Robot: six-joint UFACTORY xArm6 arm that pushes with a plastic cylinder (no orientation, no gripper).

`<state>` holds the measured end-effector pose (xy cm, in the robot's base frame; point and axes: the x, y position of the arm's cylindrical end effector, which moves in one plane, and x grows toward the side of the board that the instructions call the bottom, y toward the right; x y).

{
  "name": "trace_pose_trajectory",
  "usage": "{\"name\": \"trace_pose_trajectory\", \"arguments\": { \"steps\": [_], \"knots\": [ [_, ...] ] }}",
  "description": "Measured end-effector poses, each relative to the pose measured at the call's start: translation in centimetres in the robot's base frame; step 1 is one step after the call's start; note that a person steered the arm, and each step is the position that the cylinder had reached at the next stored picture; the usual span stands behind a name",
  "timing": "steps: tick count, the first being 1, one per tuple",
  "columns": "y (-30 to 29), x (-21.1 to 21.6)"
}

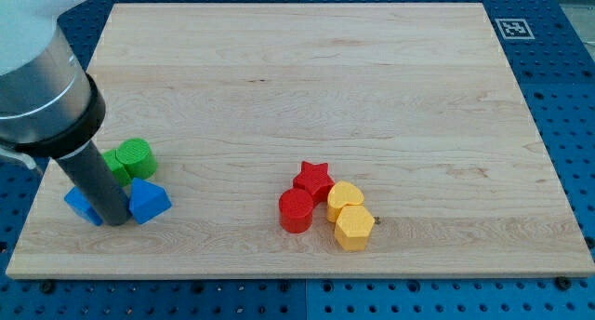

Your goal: Push the group of blocks a bit up

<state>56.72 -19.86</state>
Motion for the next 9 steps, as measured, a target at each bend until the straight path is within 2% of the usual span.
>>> {"name": "trace_pose_trajectory", "arguments": {
  "steps": [1, 2, 3, 4, 6, 8, 9],
  "knots": [
    [0.1, 2.8],
    [-1.3, 3.9],
    [-4.7, 3.8],
    [-4.8, 3.8],
    [-4.6, -1.2],
    [-3.3, -3.5],
    [-0.2, -3.7]
  ]
}}
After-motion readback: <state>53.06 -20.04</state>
